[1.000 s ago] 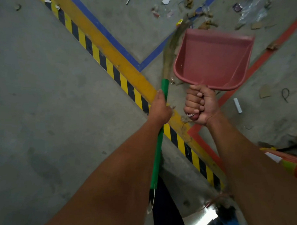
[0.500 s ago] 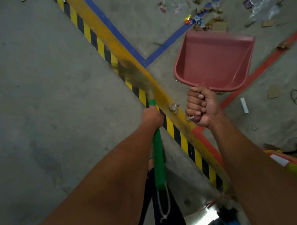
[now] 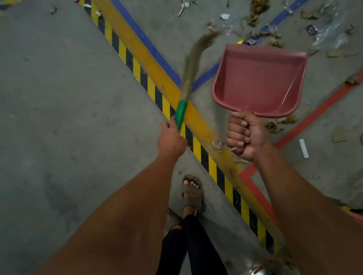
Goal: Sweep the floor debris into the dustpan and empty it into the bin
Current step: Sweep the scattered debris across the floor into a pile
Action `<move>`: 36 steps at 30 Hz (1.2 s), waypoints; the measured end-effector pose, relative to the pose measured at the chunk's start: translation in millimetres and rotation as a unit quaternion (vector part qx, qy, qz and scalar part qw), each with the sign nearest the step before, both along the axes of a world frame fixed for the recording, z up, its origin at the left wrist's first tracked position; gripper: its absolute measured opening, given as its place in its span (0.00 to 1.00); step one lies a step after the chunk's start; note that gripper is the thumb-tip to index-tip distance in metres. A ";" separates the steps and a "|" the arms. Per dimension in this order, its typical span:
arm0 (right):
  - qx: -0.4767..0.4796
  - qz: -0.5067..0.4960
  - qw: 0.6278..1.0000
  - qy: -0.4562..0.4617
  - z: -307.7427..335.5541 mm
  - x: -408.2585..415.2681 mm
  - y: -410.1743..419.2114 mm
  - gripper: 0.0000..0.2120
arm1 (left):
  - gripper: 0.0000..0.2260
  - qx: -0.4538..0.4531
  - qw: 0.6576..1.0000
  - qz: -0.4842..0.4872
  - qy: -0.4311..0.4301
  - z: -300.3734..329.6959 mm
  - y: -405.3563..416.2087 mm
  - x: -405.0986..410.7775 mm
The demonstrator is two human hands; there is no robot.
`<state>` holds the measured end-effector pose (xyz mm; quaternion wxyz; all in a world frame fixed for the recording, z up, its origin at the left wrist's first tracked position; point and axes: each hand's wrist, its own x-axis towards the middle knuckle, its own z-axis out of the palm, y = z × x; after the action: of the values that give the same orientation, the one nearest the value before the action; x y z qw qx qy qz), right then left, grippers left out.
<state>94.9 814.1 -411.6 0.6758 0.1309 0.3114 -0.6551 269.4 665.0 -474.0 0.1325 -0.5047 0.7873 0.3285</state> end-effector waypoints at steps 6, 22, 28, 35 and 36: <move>0.001 0.030 0.999 -0.017 -15.0 0.6 -27.6 0.20 | 0.31 0.027 0.976 0.197 -0.087 -23.5 -27.9 42.0; 0.018 0.100 0.995 -0.017 -39.8 -9.5 -91.0 0.20 | 0.35 0.150 0.985 -0.074 0.025 -31.2 -88.8 -40.7; 0.012 0.117 0.993 -0.024 -33.8 -4.8 -139.8 0.20 | 0.34 0.040 0.989 0.130 0.049 -33.0 -115.1 12.8; 0.019 0.157 0.987 -0.027 -32.6 5.5 -200.0 0.20 | 0.36 0.057 0.940 0.320 -0.106 -48.8 -180.2 35.1; 0.023 0.161 0.986 -0.023 -33.3 4.7 -208.0 0.20 | 0.35 0.072 0.938 0.321 -0.111 -54.8 -190.2 30.5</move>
<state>99.6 606.0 -444.8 0.7762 0.1096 0.3273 -0.5275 299.9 474.7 -528.9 0.1425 -0.7527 0.5381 0.3517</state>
